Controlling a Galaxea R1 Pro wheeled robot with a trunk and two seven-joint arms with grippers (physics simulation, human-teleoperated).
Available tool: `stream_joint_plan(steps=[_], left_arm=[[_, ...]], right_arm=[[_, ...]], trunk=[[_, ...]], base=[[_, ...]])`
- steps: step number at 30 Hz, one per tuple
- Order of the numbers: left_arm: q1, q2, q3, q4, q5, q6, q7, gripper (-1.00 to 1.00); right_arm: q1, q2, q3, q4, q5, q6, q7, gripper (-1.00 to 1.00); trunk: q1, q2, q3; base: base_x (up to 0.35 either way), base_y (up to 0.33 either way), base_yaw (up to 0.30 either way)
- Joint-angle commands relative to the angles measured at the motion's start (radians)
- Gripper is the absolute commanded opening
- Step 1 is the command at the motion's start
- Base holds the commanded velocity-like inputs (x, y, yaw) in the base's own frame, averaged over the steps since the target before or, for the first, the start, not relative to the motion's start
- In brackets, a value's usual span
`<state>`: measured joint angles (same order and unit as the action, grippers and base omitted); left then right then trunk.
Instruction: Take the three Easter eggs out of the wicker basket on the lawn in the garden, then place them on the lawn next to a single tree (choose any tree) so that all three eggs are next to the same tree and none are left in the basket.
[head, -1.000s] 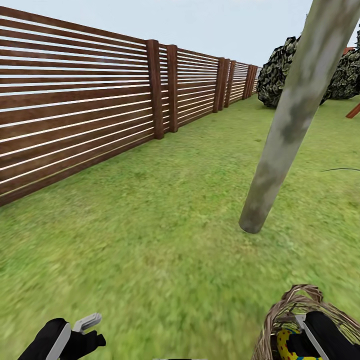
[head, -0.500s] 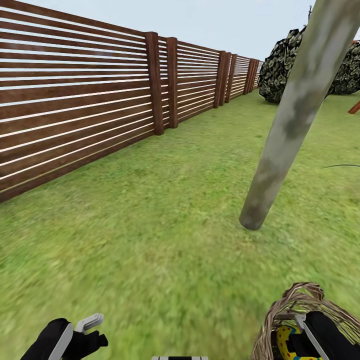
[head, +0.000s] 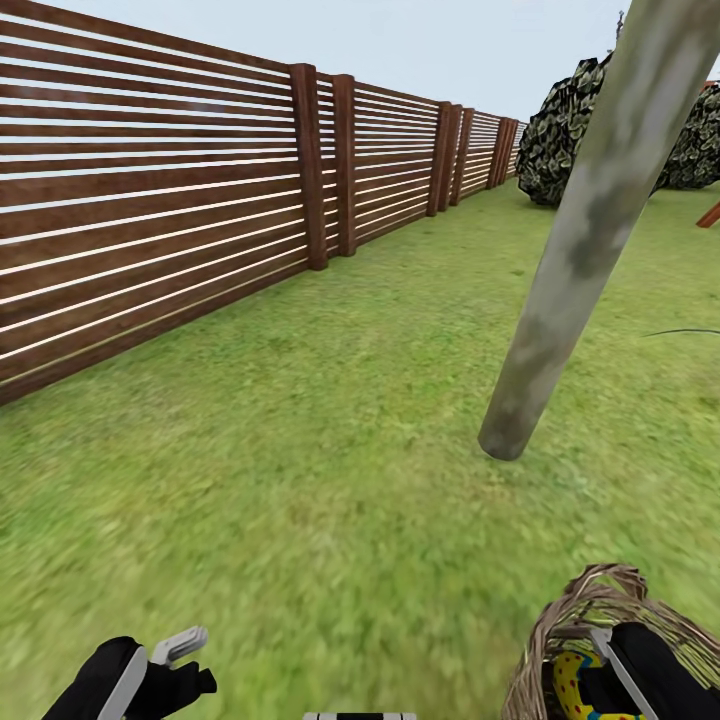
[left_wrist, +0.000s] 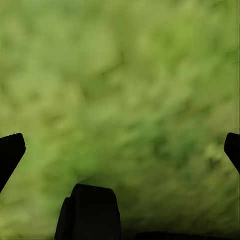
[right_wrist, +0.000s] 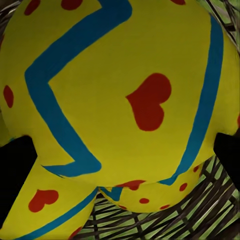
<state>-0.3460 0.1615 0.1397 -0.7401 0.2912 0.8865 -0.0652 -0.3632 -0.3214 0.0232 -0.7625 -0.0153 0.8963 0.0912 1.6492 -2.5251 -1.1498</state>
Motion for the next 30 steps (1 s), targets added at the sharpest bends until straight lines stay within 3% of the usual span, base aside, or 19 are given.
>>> stream_joint_plan(steps=[1, 30], left_arm=[[-0.001, 0.0, 0.003, -0.001, -0.006, 0.005, -0.007, 1.0], [-0.001, -0.008, 0.003, 0.001, -0.006, 0.005, -0.008, 1.0]], right_arm=[[0.0, -0.001, 0.002, -0.001, -0.005, 0.004, 0.002, -1.0], [0.0, 0.004, 0.003, 0.0, -0.004, 0.004, 0.002, -1.0]], trunk=[[0.0, 0.0, -0.001], [0.0, 0.0, -0.001]], base=[[0.0, 0.0, 0.0], [0.0, 0.0, 0.0]])
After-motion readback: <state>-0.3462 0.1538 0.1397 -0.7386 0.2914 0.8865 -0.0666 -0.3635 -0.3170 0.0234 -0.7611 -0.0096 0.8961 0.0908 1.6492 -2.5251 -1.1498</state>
